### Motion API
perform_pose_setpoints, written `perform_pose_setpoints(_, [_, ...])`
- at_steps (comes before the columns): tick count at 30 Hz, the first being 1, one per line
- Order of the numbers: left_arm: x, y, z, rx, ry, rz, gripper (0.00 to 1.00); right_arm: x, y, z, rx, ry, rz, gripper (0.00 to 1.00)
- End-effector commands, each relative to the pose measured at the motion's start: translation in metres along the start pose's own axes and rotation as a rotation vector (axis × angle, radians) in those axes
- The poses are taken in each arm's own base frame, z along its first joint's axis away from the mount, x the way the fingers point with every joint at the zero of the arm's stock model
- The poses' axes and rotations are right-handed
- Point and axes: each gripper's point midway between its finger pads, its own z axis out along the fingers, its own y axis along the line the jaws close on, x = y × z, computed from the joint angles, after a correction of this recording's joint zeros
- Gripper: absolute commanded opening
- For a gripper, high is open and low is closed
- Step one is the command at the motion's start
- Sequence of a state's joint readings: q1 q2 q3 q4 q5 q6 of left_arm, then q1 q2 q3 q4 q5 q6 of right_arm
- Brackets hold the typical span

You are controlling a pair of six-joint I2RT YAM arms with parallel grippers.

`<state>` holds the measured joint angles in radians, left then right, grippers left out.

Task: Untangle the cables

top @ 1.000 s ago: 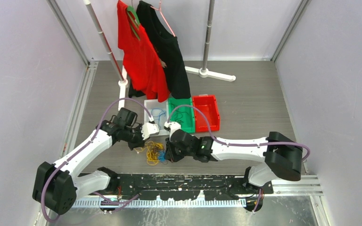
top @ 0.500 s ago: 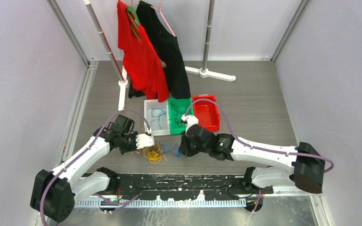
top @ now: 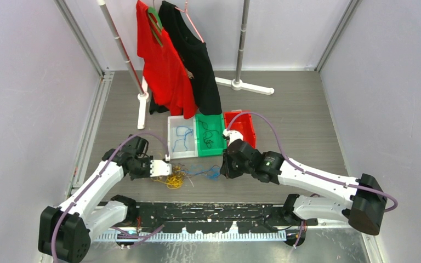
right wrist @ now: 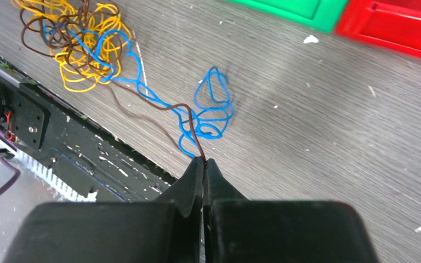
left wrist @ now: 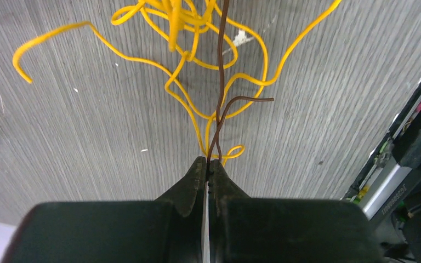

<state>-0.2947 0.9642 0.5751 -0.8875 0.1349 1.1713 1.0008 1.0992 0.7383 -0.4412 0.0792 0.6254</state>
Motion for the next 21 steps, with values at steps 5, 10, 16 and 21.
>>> perform_pose_setpoints(5, [0.032,0.015,-0.004,-0.019,0.136,0.086,0.00,-0.024,-0.006,-0.040,0.001,-0.060,-0.010,0.01])
perform_pose_setpoints(10, [0.043,0.026,-0.002,-0.036,0.164,0.073,0.00,-0.022,-0.005,-0.043,-0.013,-0.068,-0.003,0.01])
perform_pose_setpoints(16, [0.043,0.036,-0.008,-0.006,0.136,-0.029,0.00,-0.047,-0.007,-0.069,-0.016,-0.157,0.002,0.01])
perform_pose_setpoints(21, [0.047,0.038,-0.008,-0.008,0.138,-0.039,0.00,-0.084,-0.028,-0.117,0.051,-0.311,0.022,0.01])
